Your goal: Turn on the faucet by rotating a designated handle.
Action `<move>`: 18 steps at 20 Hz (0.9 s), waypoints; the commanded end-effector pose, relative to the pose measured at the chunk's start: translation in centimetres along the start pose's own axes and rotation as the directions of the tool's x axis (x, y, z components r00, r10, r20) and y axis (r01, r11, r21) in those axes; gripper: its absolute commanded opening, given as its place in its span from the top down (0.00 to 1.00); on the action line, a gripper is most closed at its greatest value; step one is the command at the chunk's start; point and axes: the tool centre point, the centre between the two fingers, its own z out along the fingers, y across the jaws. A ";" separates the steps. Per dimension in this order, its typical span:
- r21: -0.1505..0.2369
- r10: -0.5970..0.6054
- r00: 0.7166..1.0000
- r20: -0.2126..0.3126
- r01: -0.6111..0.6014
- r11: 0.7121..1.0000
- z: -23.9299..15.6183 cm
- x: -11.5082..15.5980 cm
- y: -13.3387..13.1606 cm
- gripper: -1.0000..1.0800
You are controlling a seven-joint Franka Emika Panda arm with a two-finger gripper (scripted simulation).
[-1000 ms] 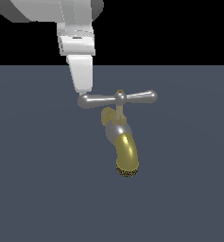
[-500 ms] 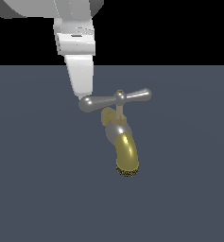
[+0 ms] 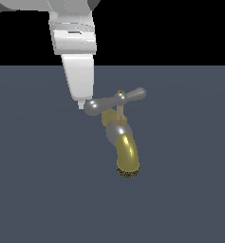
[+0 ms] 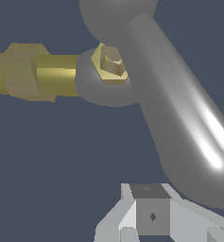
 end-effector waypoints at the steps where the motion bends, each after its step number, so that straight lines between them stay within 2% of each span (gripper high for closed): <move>1: -0.006 0.004 1.000 -0.001 -0.004 1.000 0.0 0.1 1.1 1.00; 4: -0.001 -0.005 1.000 0.000 0.005 1.000 0.0 -0.3 0.8 1.00; 18: -0.003 0.000 1.000 0.000 0.000 1.000 0.0 2.8 4.9 1.00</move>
